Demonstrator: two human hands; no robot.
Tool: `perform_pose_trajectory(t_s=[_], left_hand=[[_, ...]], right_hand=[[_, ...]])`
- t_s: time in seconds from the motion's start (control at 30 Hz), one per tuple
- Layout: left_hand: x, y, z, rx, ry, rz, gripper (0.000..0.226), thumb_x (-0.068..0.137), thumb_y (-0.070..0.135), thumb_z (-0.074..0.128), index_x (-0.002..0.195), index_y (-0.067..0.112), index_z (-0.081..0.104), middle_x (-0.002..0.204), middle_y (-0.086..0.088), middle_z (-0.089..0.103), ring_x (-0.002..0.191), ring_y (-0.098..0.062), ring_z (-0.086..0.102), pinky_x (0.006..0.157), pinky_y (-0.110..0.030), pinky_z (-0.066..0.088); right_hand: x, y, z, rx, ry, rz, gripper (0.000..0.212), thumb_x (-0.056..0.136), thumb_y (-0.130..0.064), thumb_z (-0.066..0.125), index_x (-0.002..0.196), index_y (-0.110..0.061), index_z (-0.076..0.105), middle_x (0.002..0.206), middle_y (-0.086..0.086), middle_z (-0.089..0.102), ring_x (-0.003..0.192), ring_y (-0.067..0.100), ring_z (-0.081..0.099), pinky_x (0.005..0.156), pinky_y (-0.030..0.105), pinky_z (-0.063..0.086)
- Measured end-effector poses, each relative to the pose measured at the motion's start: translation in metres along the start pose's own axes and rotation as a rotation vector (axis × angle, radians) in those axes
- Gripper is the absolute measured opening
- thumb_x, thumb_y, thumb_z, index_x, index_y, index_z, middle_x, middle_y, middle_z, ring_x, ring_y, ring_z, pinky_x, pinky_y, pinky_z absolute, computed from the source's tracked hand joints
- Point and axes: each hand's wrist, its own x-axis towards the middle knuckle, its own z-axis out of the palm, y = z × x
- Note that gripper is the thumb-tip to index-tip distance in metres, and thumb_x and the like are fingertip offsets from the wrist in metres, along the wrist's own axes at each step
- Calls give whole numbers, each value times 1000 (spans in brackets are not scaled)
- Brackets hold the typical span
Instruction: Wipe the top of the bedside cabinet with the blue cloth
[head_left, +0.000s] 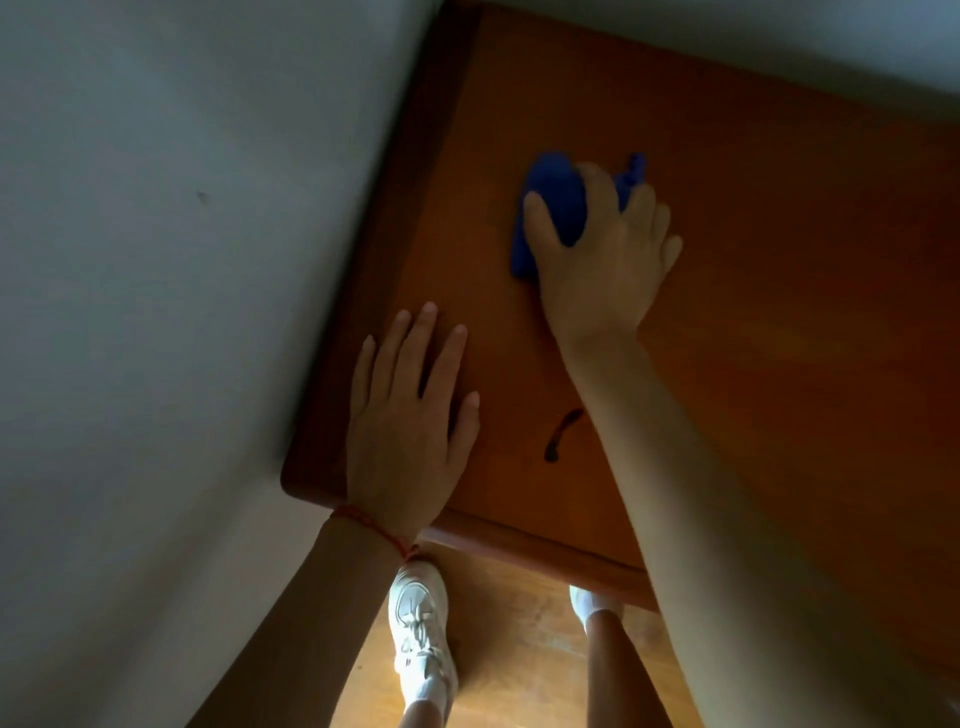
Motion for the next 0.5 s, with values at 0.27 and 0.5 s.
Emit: perform_pose_trajectory(t_s=[0.27,0.5], left_hand=[[-39,-17,-16,-11,19,-3,44,93,29,38,130,6,44,137,-23,45,130,-32,30,106,-46,23],[-54,-34,-17,15,-1,124,44,98,33,31,133,8,37,137,-24,44,130,-32,29,108,-40,17]], right_hand=[[-97,-6,-11,-53,5,-48,50,81,-54,45,110,-16,61,91,12,60,81,29,52,72,34,28],[-125,-15,-5,-25,142,36,47,84,-53,49,110,-16,61,91,12,60,77,27,52,69,34,32]])
